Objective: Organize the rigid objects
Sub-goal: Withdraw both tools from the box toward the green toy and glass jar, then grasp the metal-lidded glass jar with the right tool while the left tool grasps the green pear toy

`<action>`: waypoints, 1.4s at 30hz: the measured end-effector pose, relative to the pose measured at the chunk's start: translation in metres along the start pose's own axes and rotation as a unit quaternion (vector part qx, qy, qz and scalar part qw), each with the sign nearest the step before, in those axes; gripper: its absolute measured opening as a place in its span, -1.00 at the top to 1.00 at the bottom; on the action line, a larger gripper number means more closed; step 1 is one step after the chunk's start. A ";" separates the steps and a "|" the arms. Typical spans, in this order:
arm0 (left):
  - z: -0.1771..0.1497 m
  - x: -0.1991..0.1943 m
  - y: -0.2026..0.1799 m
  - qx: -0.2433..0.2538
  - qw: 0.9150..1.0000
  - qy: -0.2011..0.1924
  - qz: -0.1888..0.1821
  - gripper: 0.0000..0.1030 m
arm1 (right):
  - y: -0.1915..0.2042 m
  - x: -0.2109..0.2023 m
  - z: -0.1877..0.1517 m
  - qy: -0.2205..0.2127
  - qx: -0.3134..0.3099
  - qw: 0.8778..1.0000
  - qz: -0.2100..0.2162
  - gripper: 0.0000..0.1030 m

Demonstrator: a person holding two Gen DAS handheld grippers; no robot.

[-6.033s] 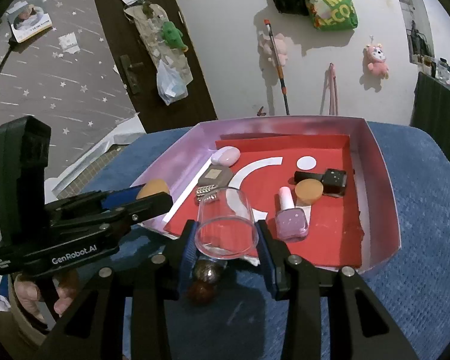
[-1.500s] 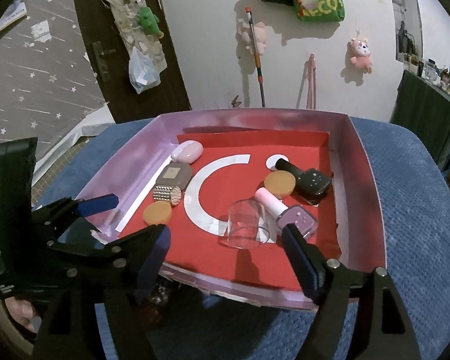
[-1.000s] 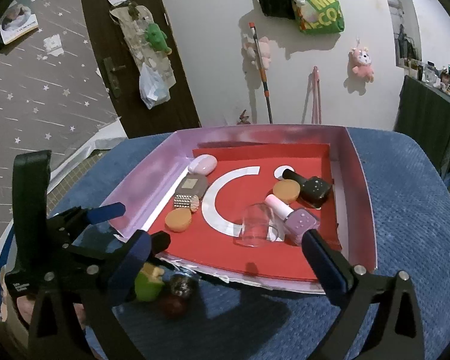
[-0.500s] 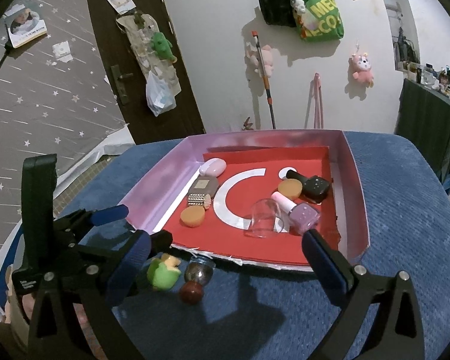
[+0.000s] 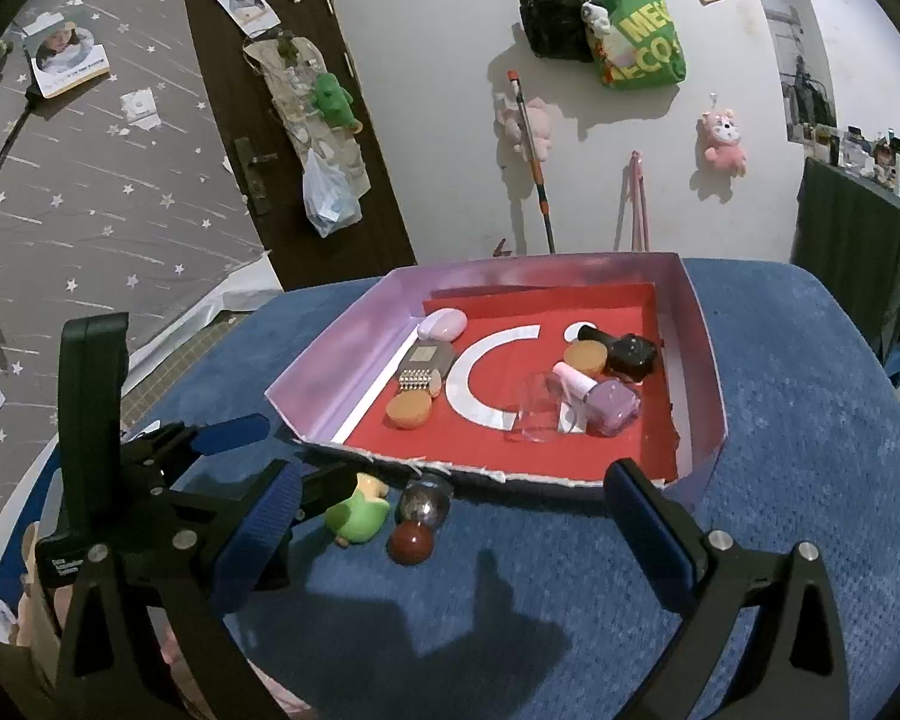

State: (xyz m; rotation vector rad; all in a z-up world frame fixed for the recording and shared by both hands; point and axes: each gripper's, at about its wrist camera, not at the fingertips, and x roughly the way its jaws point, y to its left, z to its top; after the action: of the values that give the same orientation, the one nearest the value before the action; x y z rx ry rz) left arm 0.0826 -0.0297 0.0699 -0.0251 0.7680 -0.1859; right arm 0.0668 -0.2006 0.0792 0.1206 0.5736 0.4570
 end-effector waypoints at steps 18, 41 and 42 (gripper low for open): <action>-0.030 0.010 0.003 -0.008 0.999 0.036 -0.026 -1.00 | -0.010 0.008 -0.023 0.026 0.033 0.999 -0.005 -1.00; -0.032 0.048 0.008 -0.016 0.998 0.059 -0.009 -0.32 | -0.013 0.063 -0.030 0.083 0.051 0.995 0.005 -0.49; -0.032 0.048 0.008 -0.015 0.998 0.057 -0.004 -0.28 | -0.014 0.064 -0.030 0.083 0.051 0.995 0.004 -0.49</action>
State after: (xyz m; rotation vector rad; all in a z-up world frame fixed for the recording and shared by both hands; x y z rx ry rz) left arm 0.0959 -0.0285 0.0132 -0.0467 0.8840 -0.1849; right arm 0.1030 -0.1846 0.0189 0.1843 0.7615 0.4476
